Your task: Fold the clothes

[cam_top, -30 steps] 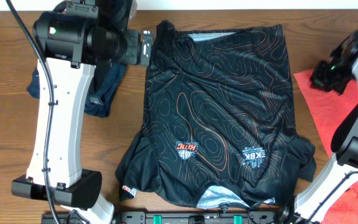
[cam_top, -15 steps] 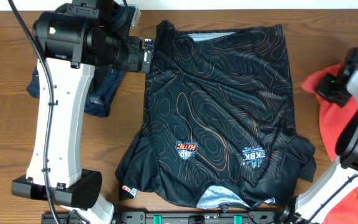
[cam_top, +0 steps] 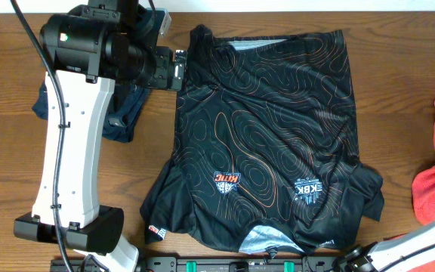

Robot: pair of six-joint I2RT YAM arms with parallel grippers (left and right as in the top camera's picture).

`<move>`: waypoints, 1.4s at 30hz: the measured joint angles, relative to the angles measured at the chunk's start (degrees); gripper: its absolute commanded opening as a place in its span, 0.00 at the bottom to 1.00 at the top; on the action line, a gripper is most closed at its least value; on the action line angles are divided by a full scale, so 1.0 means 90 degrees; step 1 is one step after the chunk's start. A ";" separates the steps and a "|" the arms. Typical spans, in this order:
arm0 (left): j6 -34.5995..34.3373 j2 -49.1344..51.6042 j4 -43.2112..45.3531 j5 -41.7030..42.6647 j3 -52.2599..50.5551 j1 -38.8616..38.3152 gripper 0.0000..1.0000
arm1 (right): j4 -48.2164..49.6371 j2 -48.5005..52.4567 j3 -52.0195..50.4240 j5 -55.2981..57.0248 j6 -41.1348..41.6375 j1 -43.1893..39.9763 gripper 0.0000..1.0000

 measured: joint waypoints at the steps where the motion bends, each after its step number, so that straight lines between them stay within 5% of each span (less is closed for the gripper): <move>1: 0.0000 0.0000 0.0000 0.0000 0.0000 0.0000 0.95 | 0.0002 0.0000 0.0095 -0.0316 -0.0027 -0.0104 0.17; 4: 0.0000 0.0000 0.0000 0.0000 0.0000 0.0000 0.95 | 0.0015 -0.0032 0.0321 -0.1178 -0.0170 -0.0289 0.23; 9: -0.0002 0.0000 0.0005 0.0000 0.0000 0.0000 0.95 | -0.0085 -0.0413 0.0386 -0.2523 -0.0476 -0.0255 0.18; 14: 0.0000 0.0000 0.0015 0.0000 0.0000 0.0000 0.95 | -0.1413 -0.1088 0.0454 -0.2965 -0.0627 0.0216 0.17; 19: 0.0000 0.0000 0.0019 0.0000 0.0000 0.0000 0.95 | -0.2402 -0.1297 0.0515 -0.2630 -0.0962 0.1333 0.27; 21: -0.0002 0.0000 0.0002 0.0000 0.0000 0.0000 0.95 | -0.2793 -0.1290 0.0510 -0.2290 -0.1088 0.1872 0.43; 24: -0.0002 0.0000 -0.0095 0.0000 0.0000 0.0000 0.95 | -0.2929 -0.1290 0.0476 -0.1549 -0.1231 0.2591 0.49; 32: -0.0002 0.0000 -0.0189 0.0000 0.0000 0.0000 0.95 | -0.1443 -0.1290 -0.0316 -0.1217 -0.1392 0.3509 0.50; 42: -0.0002 0.0000 -0.0221 0.0002 0.0000 0.0000 0.95 | 0.2086 -0.1115 -0.1967 -0.0821 -0.1280 0.4469 0.53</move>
